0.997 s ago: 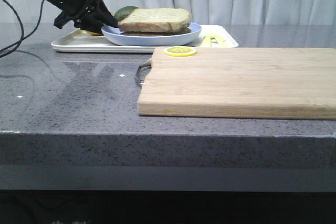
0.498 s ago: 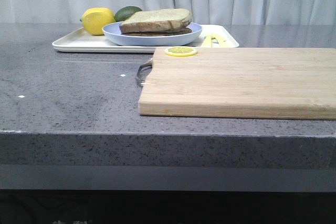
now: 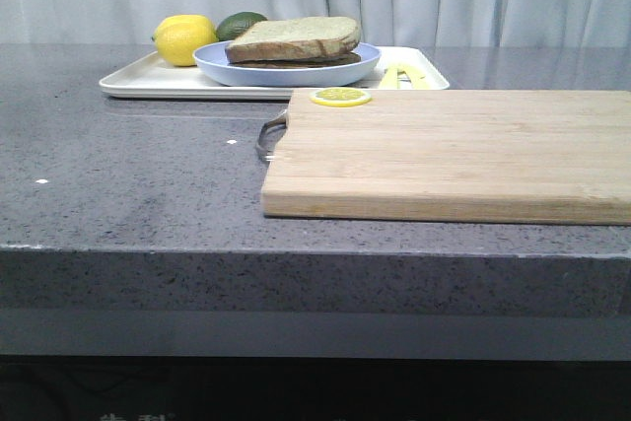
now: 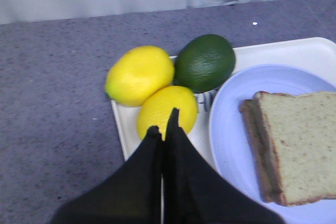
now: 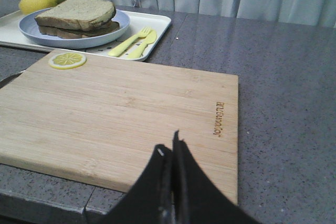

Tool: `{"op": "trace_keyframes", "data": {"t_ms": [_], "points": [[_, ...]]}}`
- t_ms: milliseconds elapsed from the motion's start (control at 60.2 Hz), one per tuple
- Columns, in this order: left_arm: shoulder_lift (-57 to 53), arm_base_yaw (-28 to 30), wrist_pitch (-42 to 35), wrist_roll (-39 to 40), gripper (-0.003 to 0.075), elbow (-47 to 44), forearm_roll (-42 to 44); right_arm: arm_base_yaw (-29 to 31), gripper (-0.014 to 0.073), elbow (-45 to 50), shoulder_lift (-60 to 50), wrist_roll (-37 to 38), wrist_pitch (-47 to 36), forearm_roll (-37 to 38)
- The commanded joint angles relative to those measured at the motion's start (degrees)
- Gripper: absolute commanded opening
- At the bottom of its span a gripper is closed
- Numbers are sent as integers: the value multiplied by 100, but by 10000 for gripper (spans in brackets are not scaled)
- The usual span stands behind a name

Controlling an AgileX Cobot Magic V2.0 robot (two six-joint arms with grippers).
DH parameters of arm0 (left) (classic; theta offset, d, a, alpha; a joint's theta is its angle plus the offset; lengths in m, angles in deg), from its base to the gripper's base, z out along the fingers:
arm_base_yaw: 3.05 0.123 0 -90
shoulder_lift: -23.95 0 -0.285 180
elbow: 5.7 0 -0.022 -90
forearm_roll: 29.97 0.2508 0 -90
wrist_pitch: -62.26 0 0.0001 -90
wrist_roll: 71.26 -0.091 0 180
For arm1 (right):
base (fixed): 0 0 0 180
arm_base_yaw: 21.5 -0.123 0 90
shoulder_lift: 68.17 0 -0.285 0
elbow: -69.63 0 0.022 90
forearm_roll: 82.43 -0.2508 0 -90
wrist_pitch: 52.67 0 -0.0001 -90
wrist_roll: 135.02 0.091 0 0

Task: Place bread and move sandwich to tray
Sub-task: 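Open the left gripper and withdraw it from the plate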

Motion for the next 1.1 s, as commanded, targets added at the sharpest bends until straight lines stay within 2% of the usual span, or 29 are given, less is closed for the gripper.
{"op": "trace_keyframes", "data": {"t_ms": [0,150,266,382,565,797,947,1080], "points": [[-539,-66,-70,300,-19,636,375,-10,-61,-145,61,-12,-432,5],[-741,-146,-70,479,-19,550,1215,-10,-61,-145,61,-12,-432,5],[-1047,-187,-70,502,-19,-32,1574,-10,-61,-145,61,-12,-432,5],[-1574,-187,-70,502,-19,-1178,1611,-10,-61,-145,61,-12,-432,5],[-2625,-75,-79,502,-19,-3499,1973,-10,-61,-145,61,-12,-432,5],[-3463,105,-196,489,-19,-5466,1973,-10,-61,-145,61,-12,-432,5],[-4378,113,-794,488,-19,-6992,1958,-10,-61,-145,61,-12,-432,5],[-5337,113,-1620,488,-19,-8297,1855,-10,-61,-145,61,-12,-432,5]]}}
